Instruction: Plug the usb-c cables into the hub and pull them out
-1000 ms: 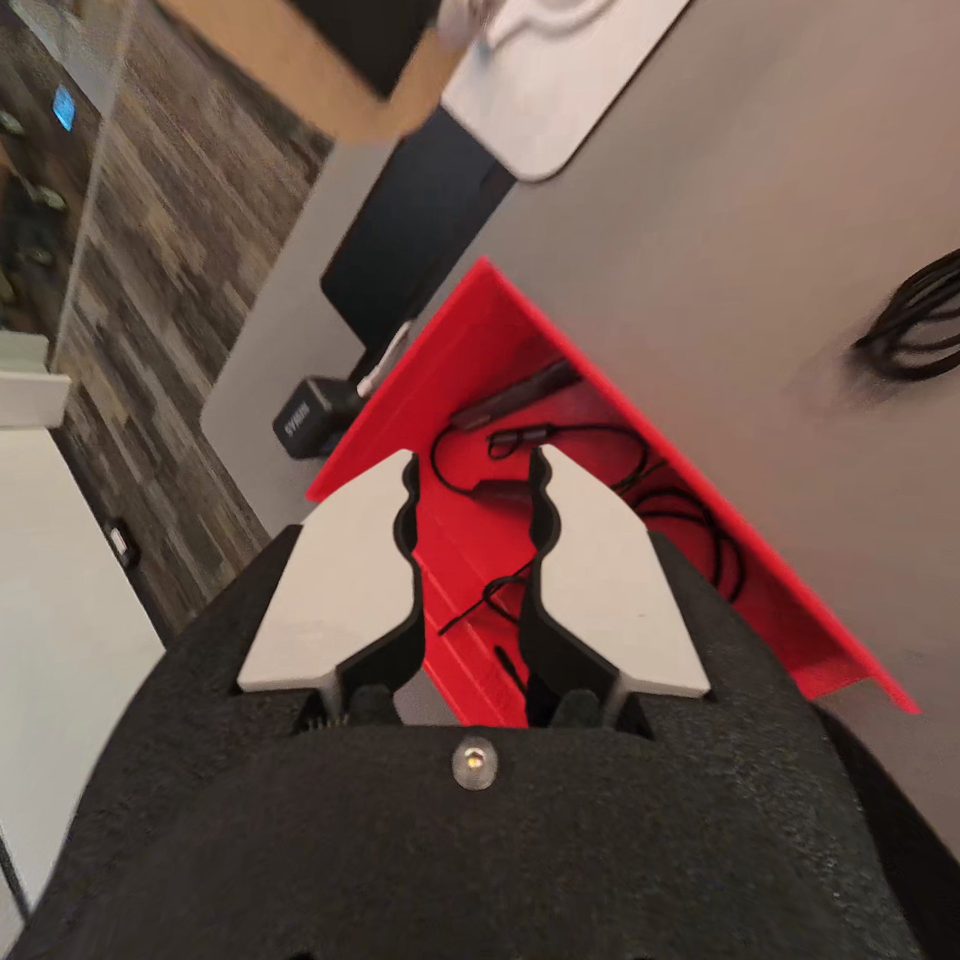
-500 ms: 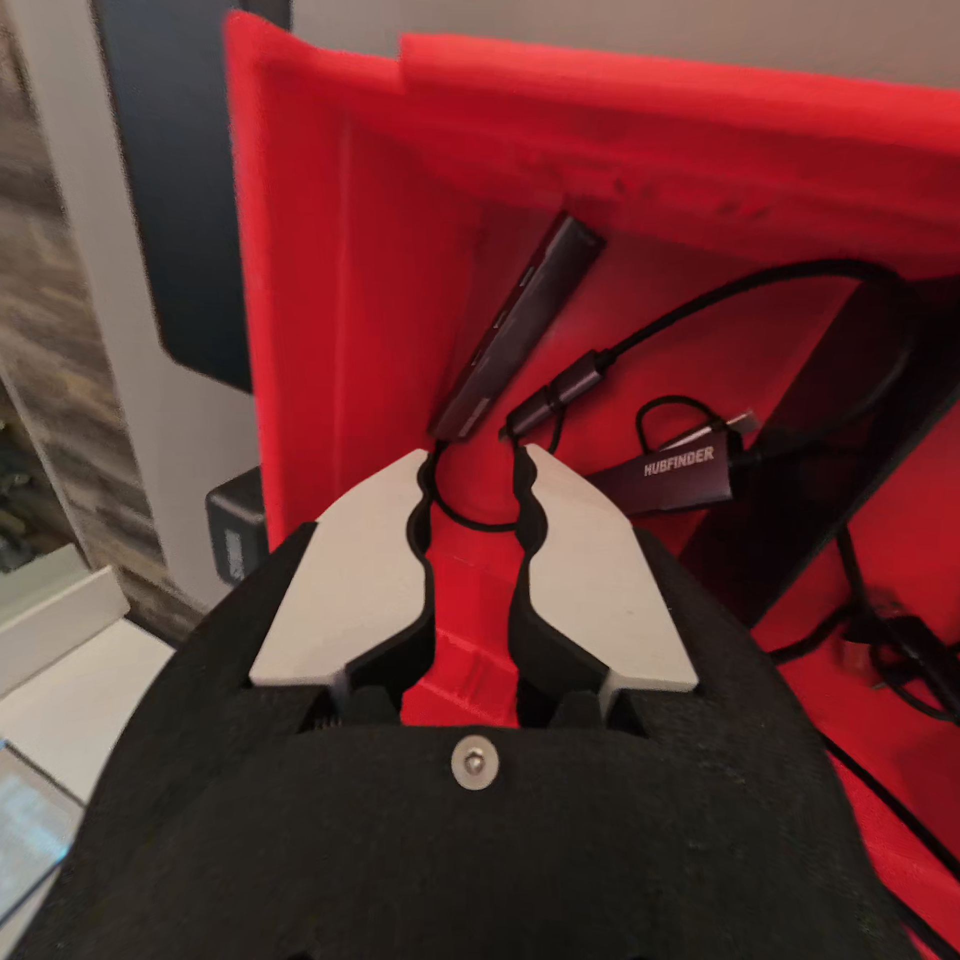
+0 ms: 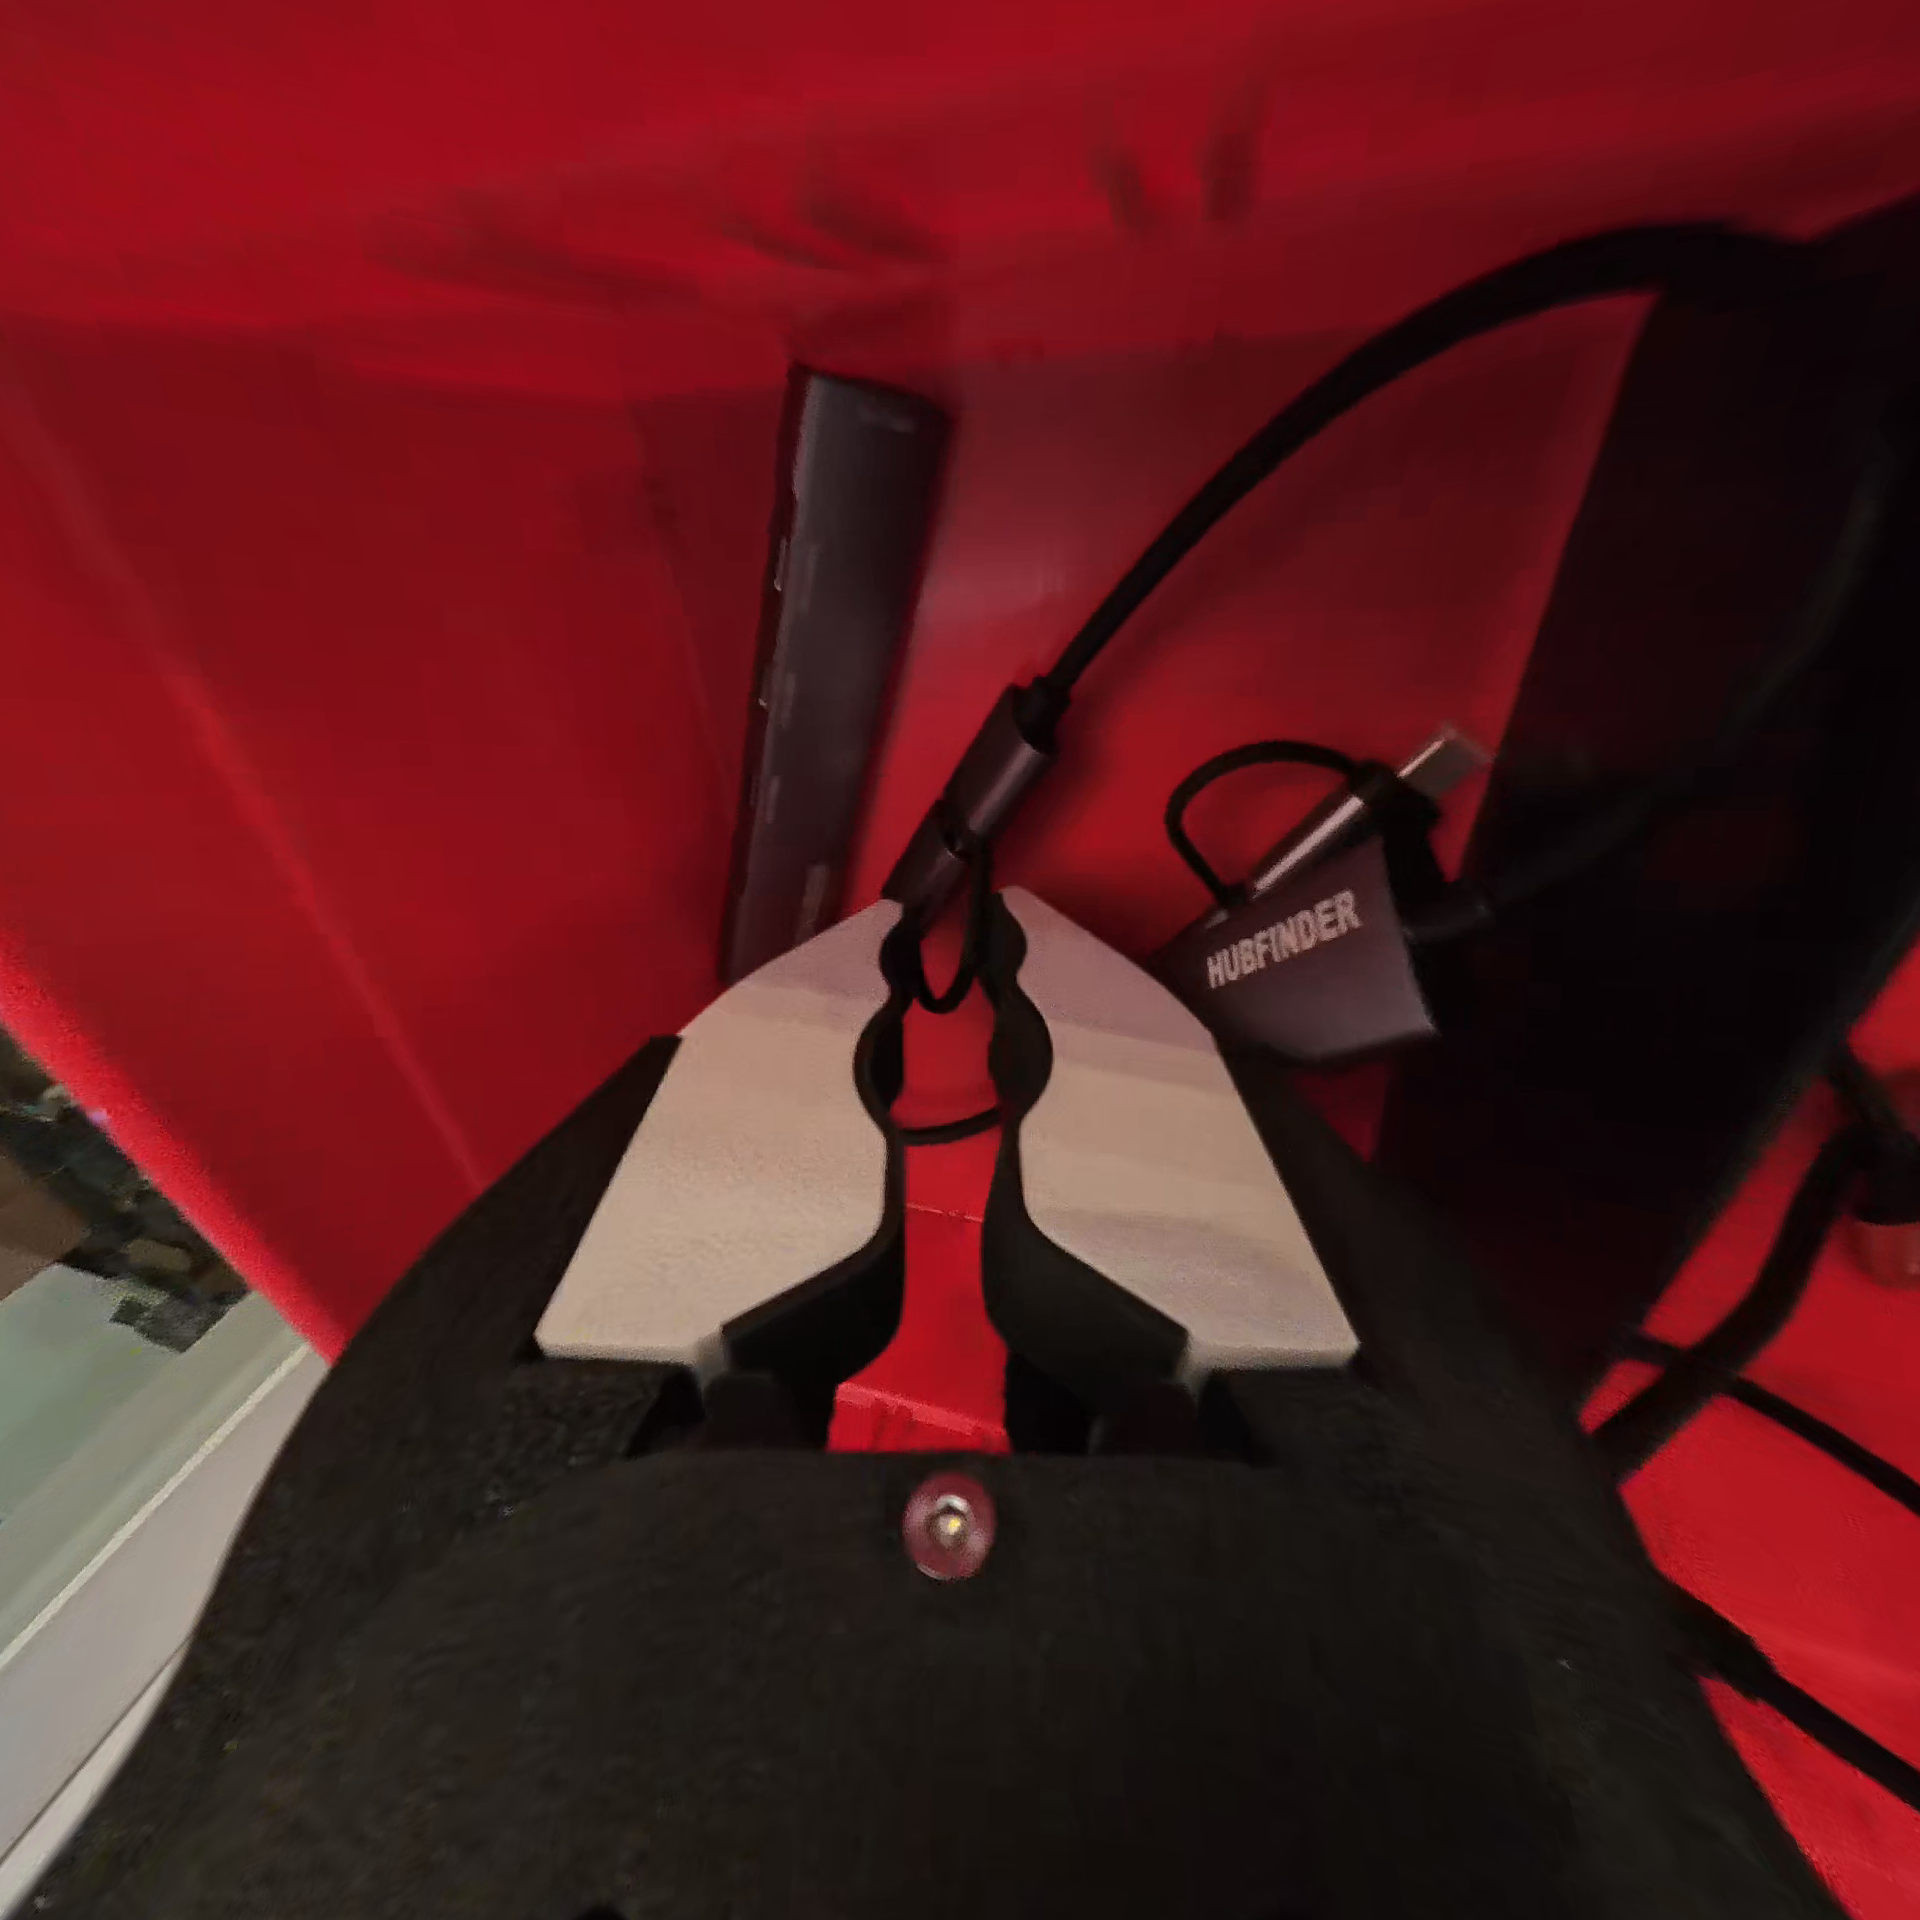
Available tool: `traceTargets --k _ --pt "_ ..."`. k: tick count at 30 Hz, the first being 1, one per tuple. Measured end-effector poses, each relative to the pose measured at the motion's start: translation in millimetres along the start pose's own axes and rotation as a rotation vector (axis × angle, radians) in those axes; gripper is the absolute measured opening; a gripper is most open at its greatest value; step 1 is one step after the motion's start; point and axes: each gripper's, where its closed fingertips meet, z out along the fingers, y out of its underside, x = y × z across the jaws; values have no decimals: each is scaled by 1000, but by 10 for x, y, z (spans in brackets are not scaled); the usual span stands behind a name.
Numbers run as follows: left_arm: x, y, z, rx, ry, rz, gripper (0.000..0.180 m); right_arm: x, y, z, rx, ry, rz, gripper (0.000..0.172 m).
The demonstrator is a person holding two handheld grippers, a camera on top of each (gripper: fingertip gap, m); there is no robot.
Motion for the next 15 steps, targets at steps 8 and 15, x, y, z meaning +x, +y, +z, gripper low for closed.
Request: traceTargets --k 8,15 --pt "-185 68 -598 53 -141 -105 2 -22 -82 -50 40 -18 0 24" --pt "-340 -94 -1858 139 -381 -168 2 -286 -244 -27 102 -110 -4 24"
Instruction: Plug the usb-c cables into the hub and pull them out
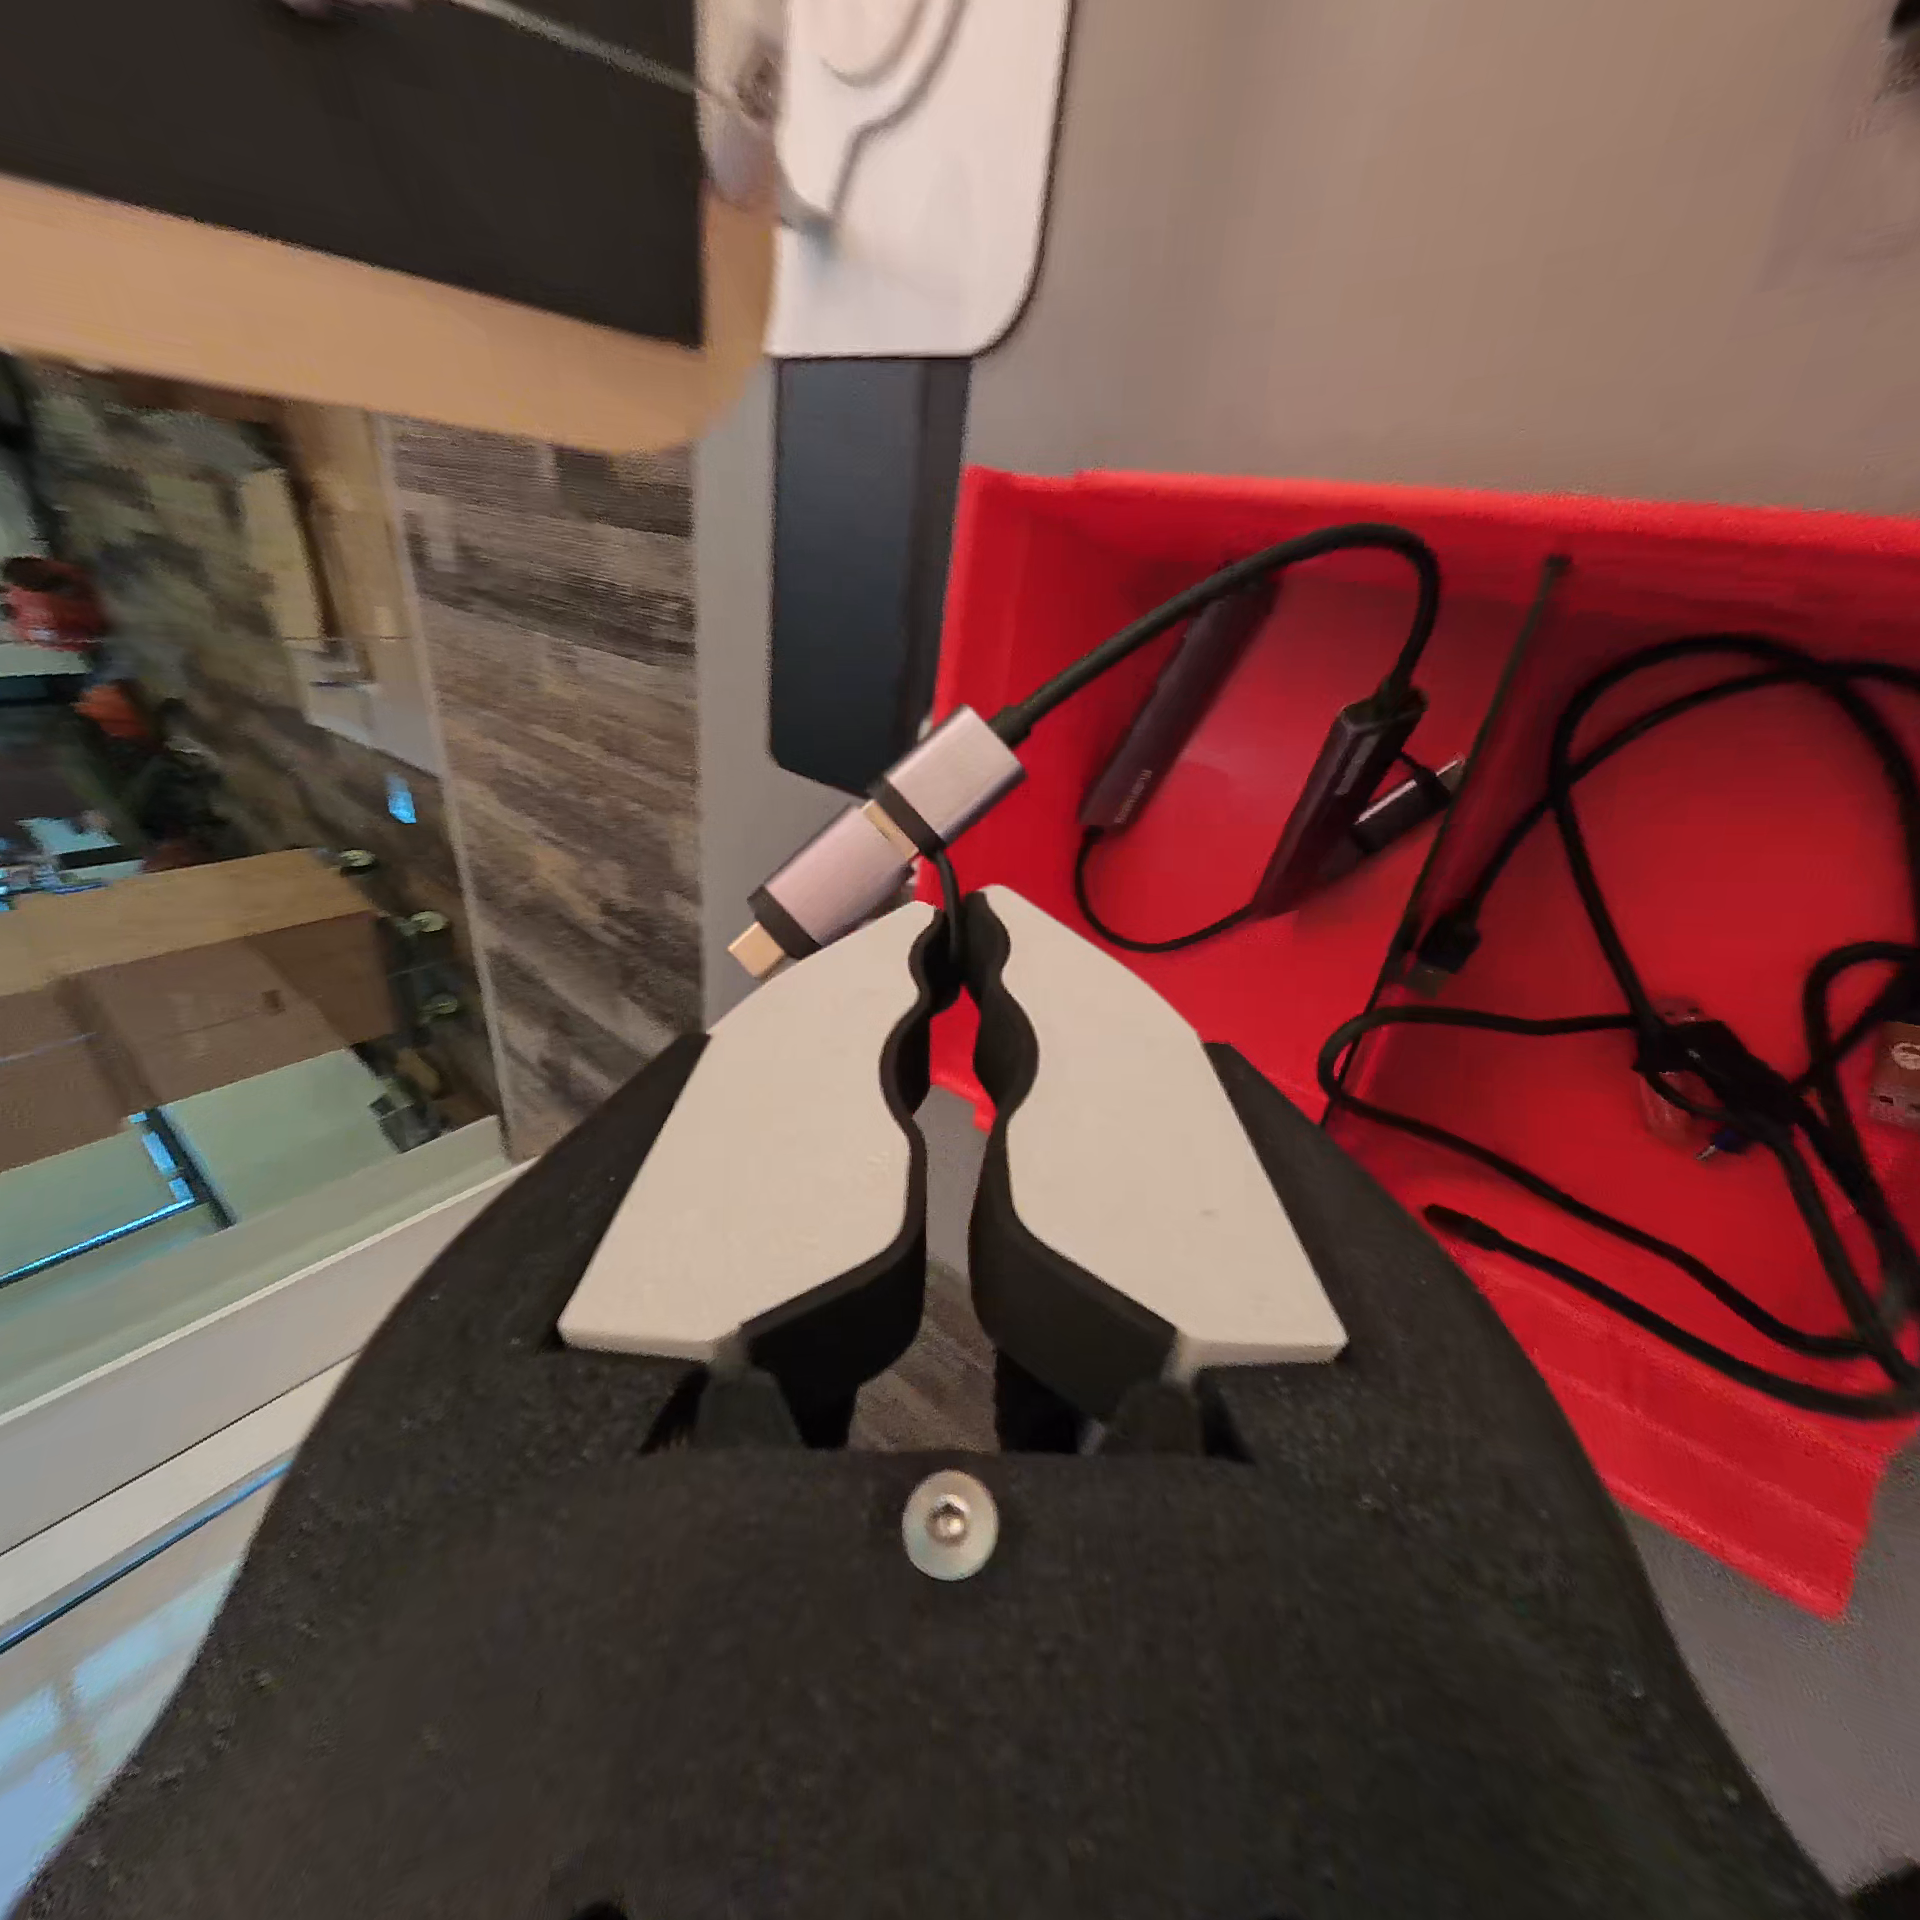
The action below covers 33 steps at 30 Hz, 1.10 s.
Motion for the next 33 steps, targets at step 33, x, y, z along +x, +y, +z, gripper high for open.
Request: traceTargets --k 33 --pt "1107 -1782 -841 469 -225 -335 40 -1478 271 812 -139 -628 537 0"
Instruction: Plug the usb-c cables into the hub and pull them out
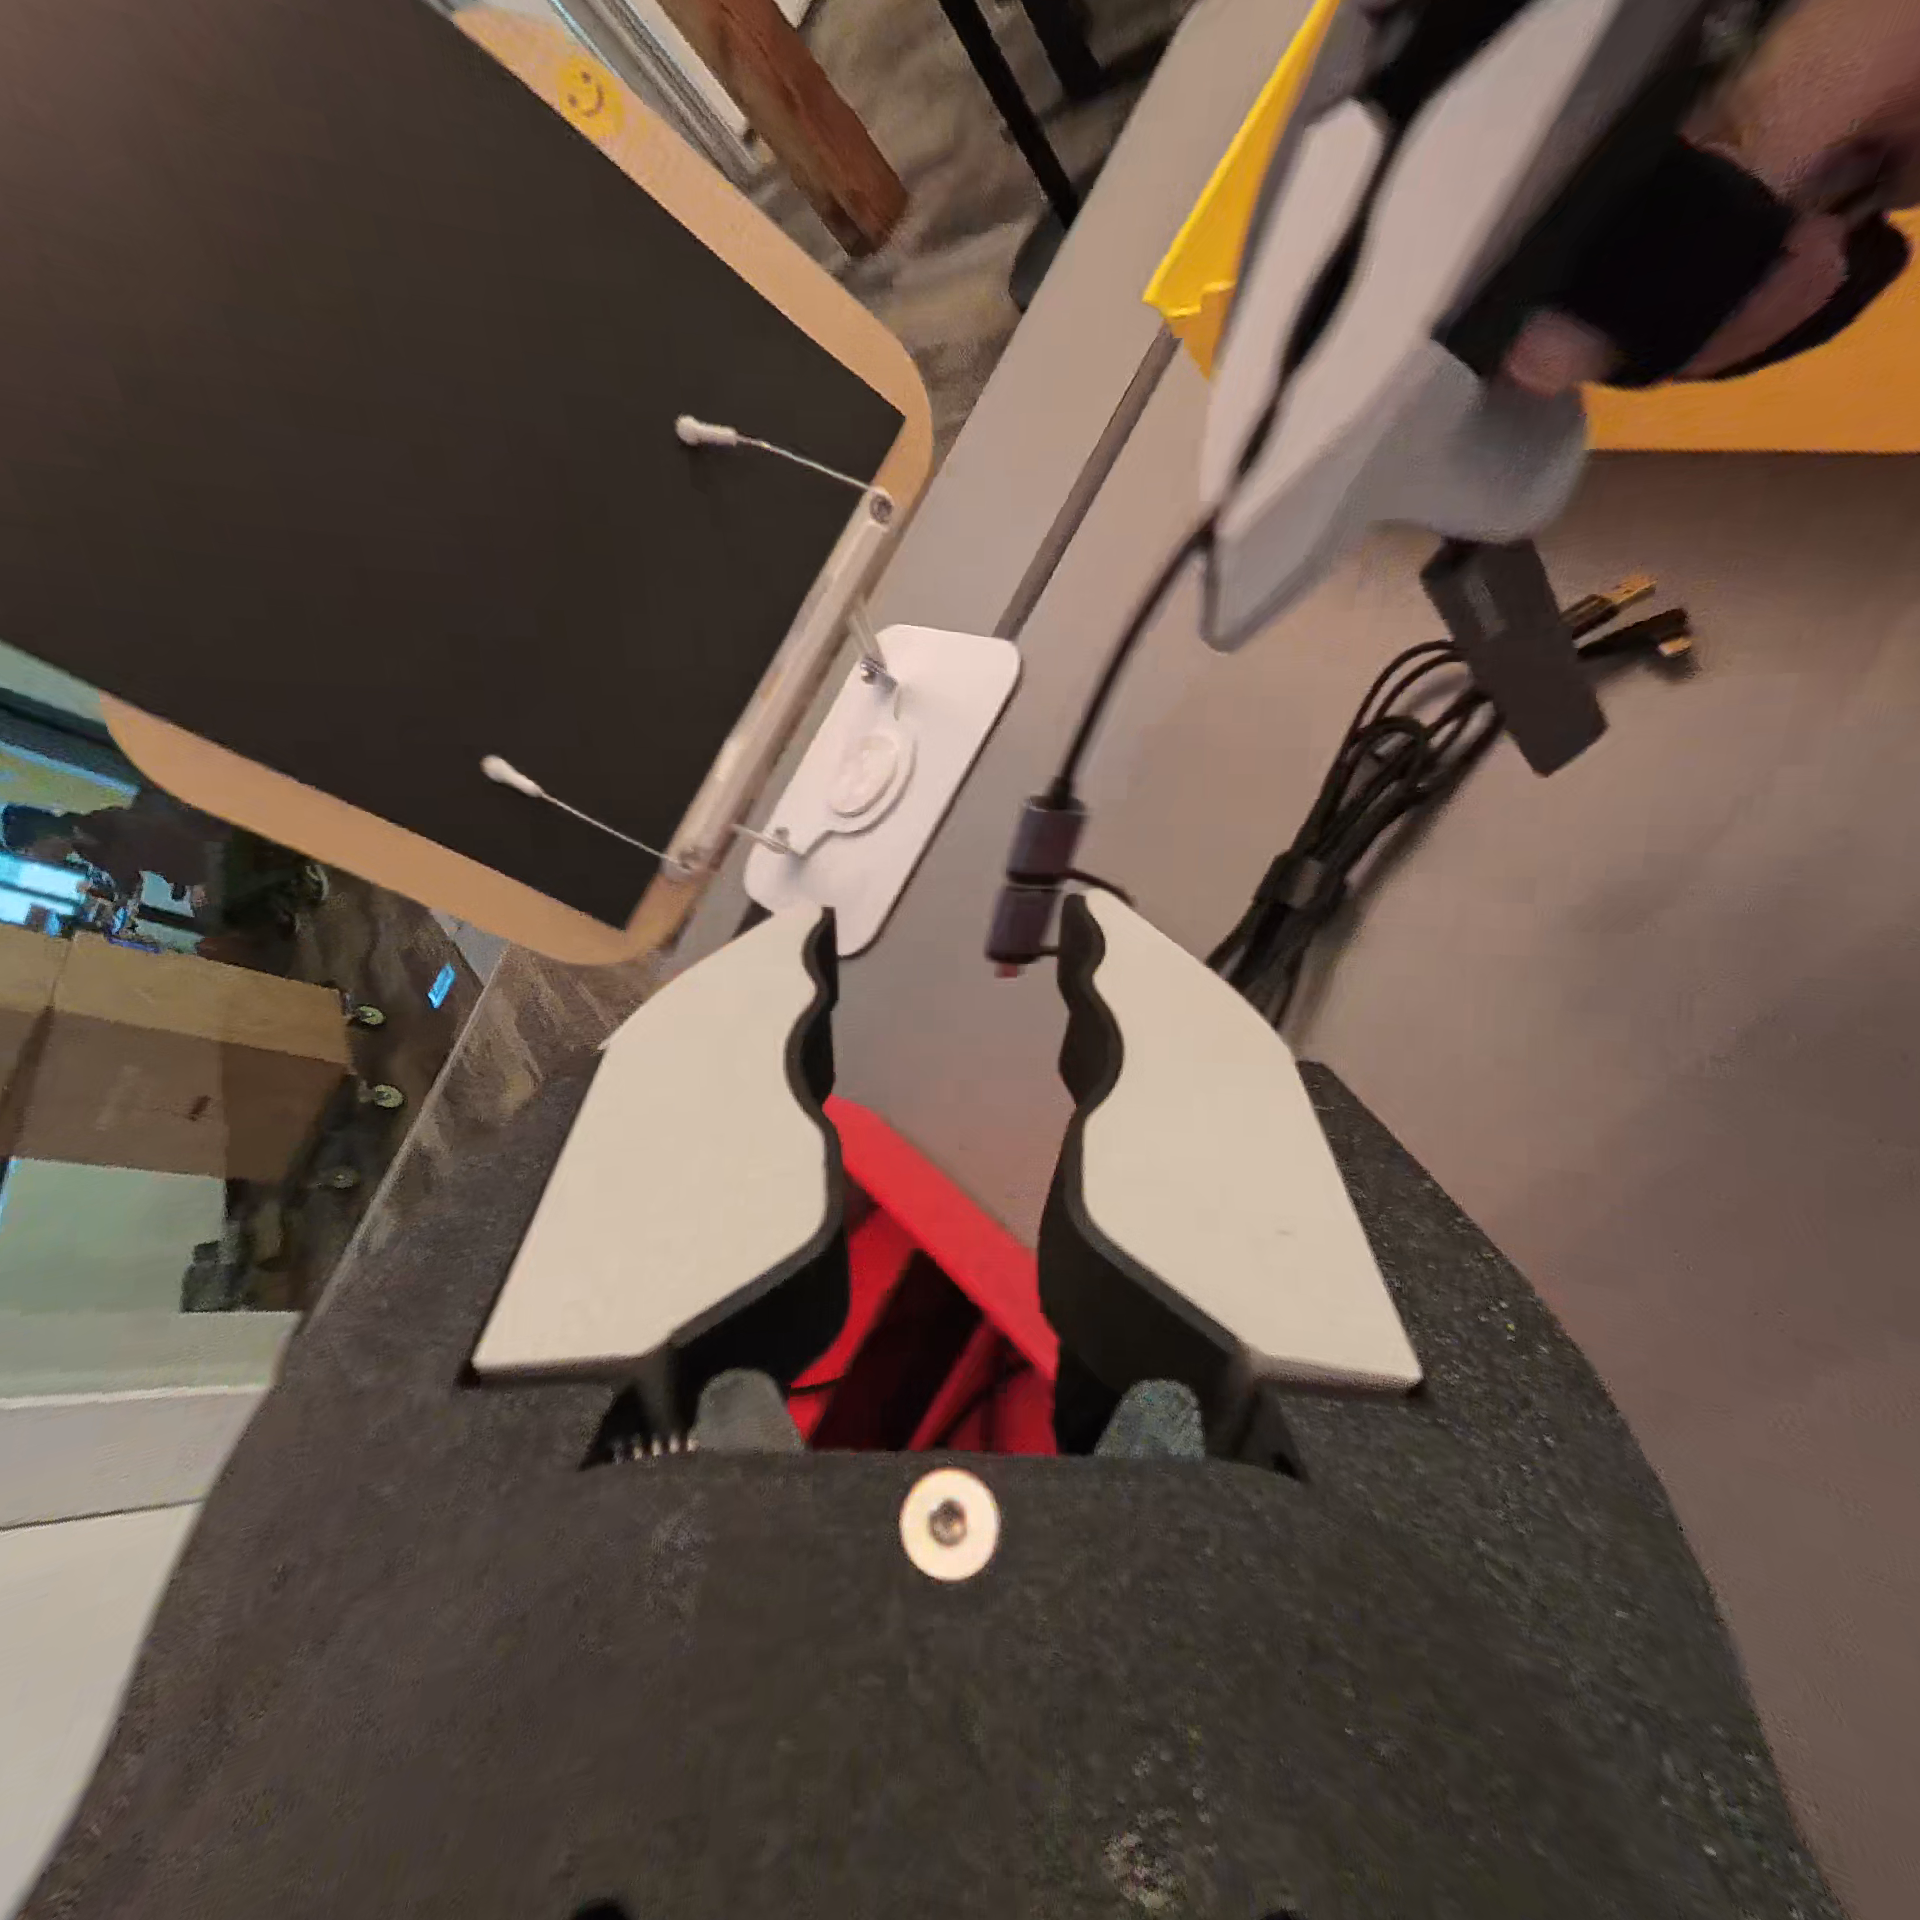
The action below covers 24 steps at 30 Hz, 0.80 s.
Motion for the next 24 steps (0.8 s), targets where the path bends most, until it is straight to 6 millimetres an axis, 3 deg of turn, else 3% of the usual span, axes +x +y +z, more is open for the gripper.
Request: traceTargets --k 3,5,8,13,15,18,19,24 --pt "543 260 71 50 41 -118 40 -69 -35 5 11 -16 -8 0" --pt "888 331 177 87 100 -191 44 -139 -80 -16 26 -23 -17 0" --pt "1139 292 362 168 133 -307 53 -265 -108 -13 36 -40 -26 0" --pt "1387 140 675 199 227 -453 75 -361 -104 45 40 -30 -43 0" --pt "1432 129 782 174 196 -435 75 -376 -117 40 49 -47 -26 0" --pt "1379 121 870 175 122 -413 46 -345 -139 10 67 -70 18 0" --pt "1374 122 883 174 123 -416 24 -328 -146 -4 72 -79 34 0" --pt "1418 199 824 131 227 -479 19 -43 -14 -51 -6 5 -6 0"
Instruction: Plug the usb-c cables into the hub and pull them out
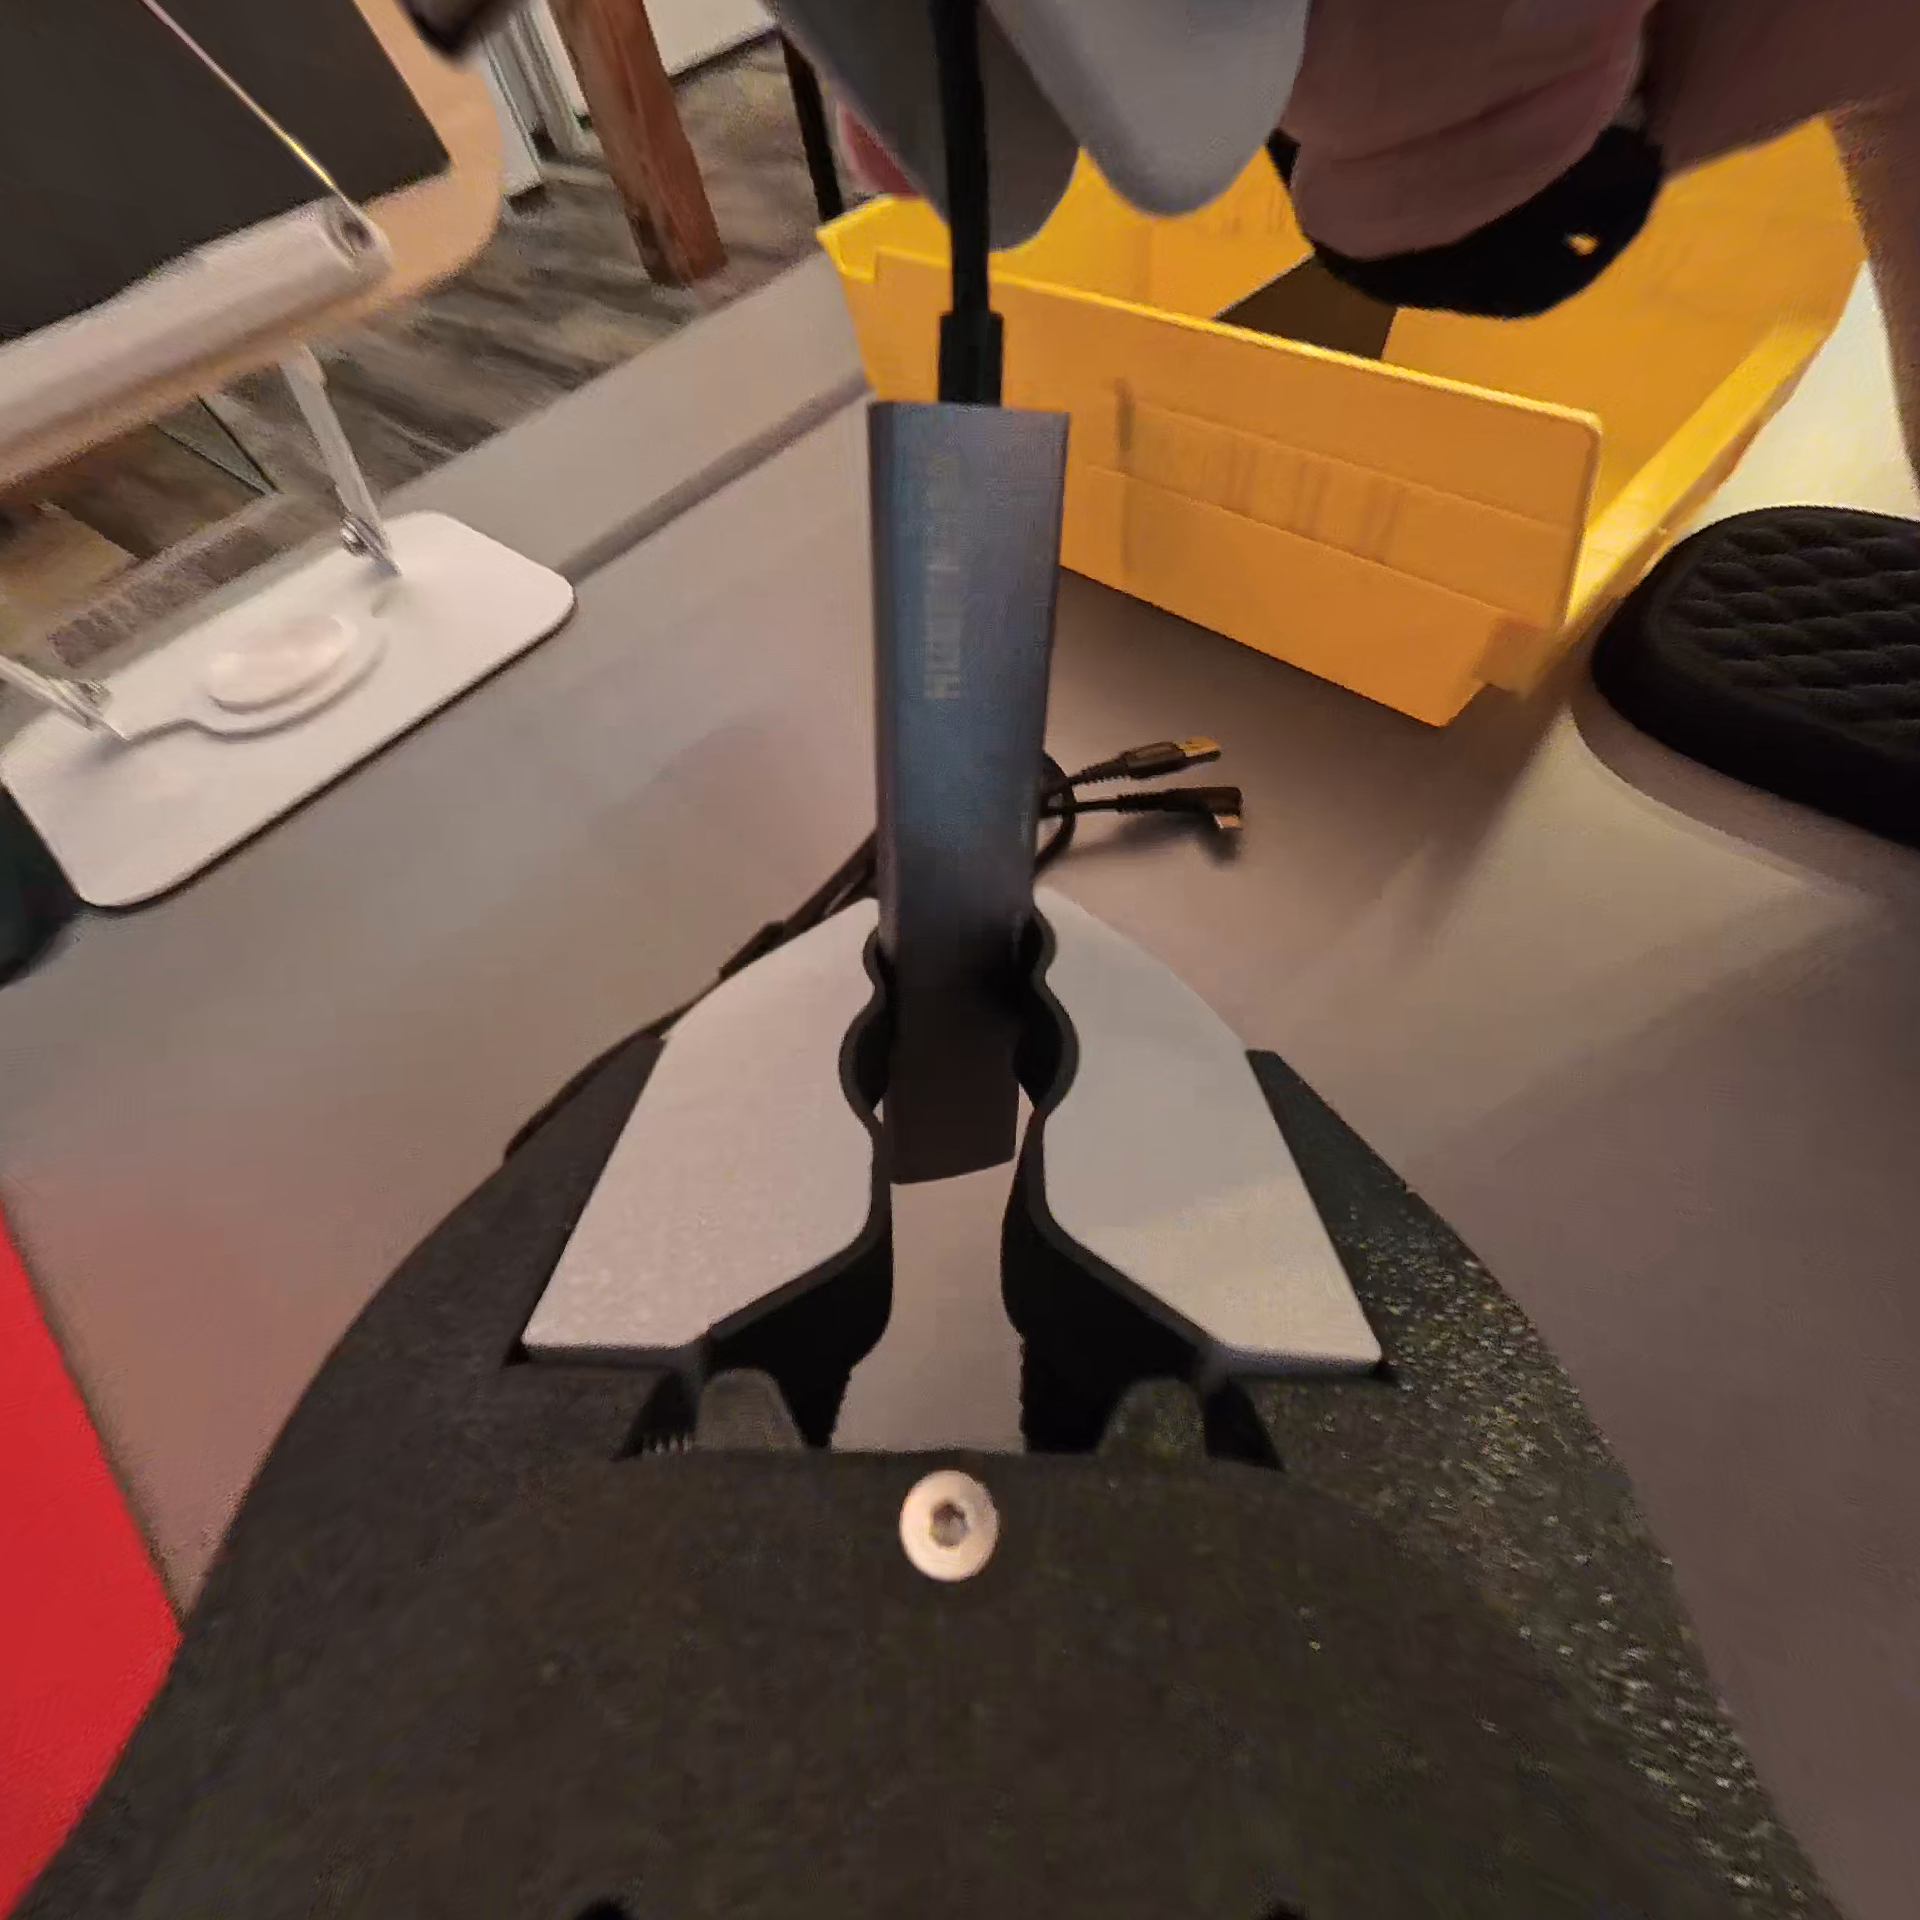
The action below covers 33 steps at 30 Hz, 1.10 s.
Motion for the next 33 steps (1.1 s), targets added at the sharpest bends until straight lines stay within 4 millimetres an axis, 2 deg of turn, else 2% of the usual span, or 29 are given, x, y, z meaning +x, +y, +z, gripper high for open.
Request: traceTargets --k 2,5,9,14,20,26,33 --pt "18 113 -68 -62 40 -17 19 100 139 12 -85 35 -66 3" --pt "52 334 -210 -194 99 -58 19 202 342 57 -215 98 -164 17" --pt "160 675 -472 -371 202 -85 19 211 501 86 -330 151 -300 32" --pt "242 1052 -730 -571 247 20 19 217 553 84 -367 158 -327 35" --pt "264 1364 -867 -693 281 132 20 283 584 48 -380 165 -311 35" --pt "284 1366 -811 -704 327 193 20 343 632 61 -402 181 -309 36" --pt "296 1317 -704 -804 362 206 20 408 632 18 -405 198 -299 37"
